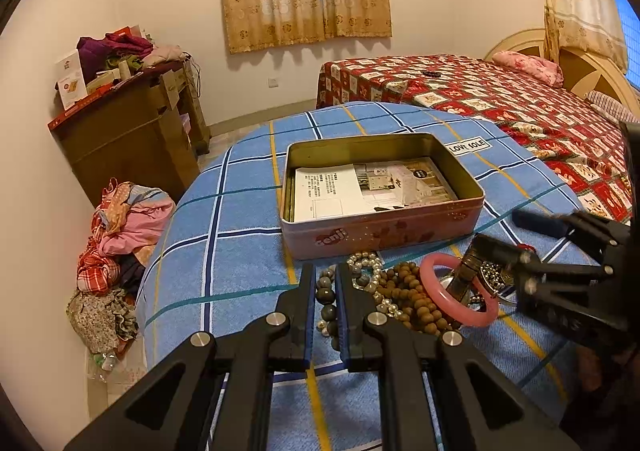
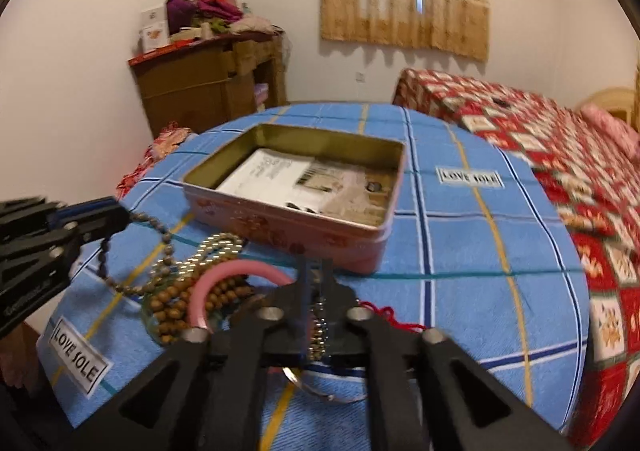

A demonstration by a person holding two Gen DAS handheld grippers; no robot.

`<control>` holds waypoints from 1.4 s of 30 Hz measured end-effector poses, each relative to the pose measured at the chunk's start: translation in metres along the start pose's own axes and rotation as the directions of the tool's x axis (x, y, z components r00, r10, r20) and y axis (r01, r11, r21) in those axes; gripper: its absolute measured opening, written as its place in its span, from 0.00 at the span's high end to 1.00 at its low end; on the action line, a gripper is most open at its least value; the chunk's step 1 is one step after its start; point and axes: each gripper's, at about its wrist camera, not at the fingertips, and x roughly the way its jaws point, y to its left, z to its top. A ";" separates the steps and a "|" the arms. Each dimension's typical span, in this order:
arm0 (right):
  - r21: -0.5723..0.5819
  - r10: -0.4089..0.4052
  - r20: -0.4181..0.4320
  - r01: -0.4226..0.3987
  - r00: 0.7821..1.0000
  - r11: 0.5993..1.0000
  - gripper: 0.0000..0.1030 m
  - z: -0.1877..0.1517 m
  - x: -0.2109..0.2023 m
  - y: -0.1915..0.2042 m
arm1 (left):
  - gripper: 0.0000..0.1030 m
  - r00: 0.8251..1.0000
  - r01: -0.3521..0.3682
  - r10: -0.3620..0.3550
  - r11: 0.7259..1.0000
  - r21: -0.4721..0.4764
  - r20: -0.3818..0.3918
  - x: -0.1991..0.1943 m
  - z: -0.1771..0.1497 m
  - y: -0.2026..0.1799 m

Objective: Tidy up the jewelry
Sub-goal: 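Lower the right tool onto the brown-strap watch and close it, then carry the bead bracelet with the left tool into the tin while the right tool carries the watch there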

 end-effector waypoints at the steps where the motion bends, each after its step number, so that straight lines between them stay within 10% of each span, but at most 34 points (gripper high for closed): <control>1: 0.012 0.005 0.001 -0.005 1.000 1.000 0.31 0.000 -0.001 -0.002 | 0.91 1.000 0.001 -0.001 1.000 -0.002 0.000 0.000 0.000 0.000; 11: 0.009 0.065 -0.087 -0.064 0.994 0.998 0.57 -0.006 0.021 0.007 | 0.91 1.000 -0.005 0.005 1.000 -0.014 0.001 0.000 -0.001 0.003; 18: -0.011 0.106 0.011 -0.106 0.994 0.994 0.84 -0.002 -0.005 0.012 | 0.91 1.000 -0.003 0.003 1.000 -0.012 0.007 -0.002 0.000 0.007; 42: -0.056 0.067 0.134 -0.060 0.989 0.997 0.85 0.026 -0.033 0.012 | 0.91 0.997 -0.010 0.011 1.000 -0.018 0.072 -0.015 0.026 0.015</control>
